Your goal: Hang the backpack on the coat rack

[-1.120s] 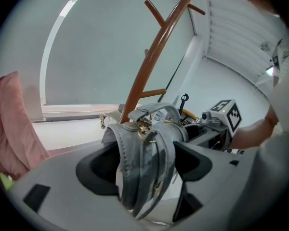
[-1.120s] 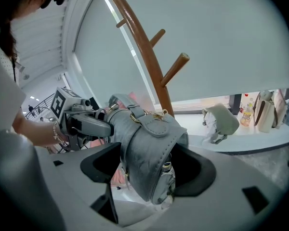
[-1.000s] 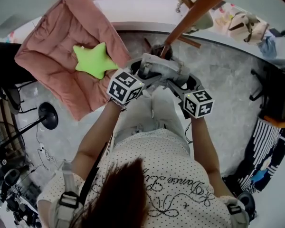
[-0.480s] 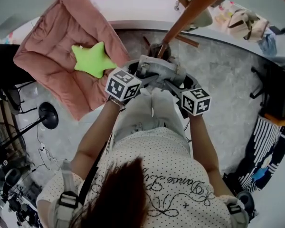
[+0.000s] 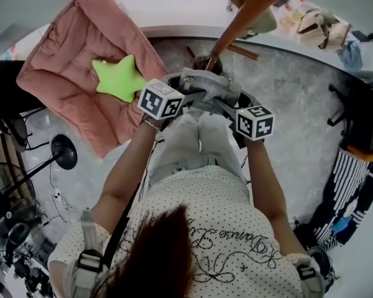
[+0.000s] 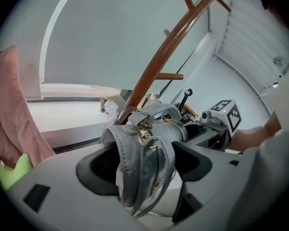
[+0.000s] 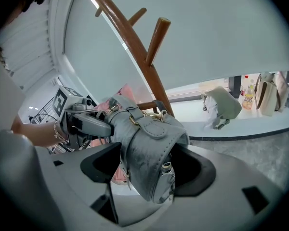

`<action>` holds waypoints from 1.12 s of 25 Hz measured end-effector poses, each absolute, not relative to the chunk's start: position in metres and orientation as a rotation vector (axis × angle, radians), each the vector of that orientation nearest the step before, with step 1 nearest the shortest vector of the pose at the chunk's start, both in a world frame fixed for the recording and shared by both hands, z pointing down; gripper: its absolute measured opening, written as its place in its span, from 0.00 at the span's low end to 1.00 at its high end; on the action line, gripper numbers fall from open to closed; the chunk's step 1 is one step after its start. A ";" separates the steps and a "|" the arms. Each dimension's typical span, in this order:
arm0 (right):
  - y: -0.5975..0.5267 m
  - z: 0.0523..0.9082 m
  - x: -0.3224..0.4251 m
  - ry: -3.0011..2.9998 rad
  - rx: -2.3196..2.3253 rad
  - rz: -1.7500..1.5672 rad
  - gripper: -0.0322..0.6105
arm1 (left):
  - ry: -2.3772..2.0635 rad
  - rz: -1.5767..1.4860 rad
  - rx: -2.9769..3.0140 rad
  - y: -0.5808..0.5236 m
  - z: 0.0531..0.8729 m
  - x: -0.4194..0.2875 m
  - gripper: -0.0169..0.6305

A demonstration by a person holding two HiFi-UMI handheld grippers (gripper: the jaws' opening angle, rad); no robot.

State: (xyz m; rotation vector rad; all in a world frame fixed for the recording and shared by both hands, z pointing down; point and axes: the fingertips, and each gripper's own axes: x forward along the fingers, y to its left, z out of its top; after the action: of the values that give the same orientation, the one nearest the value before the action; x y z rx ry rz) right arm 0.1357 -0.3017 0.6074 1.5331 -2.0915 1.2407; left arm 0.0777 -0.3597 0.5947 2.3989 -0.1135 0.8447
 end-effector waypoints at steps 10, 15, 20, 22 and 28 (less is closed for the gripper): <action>-0.306 0.616 0.139 -2.088 1.532 1.301 0.57 | -0.098 0.895 2.393 -0.365 0.602 0.082 0.55; -0.310 0.623 0.141 -2.077 1.524 1.315 0.57 | -0.087 0.917 2.381 -0.369 0.609 0.085 0.55; -0.311 0.631 0.141 -2.067 1.510 1.332 0.57 | -0.086 0.933 2.350 -0.370 0.618 0.083 0.55; -0.313 0.633 0.141 -2.065 1.508 1.340 0.57 | -0.091 0.934 2.346 -0.372 0.620 0.084 0.55; -0.319 0.639 0.145 -2.063 1.521 1.387 0.57 | -0.096 0.950 2.352 -0.380 0.624 0.089 0.55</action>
State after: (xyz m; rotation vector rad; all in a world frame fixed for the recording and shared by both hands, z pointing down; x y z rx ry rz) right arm 0.1454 -0.3194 0.6394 1.5211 -2.0627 1.3874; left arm 0.0894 -0.3798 0.6243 2.3522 -0.0963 0.9496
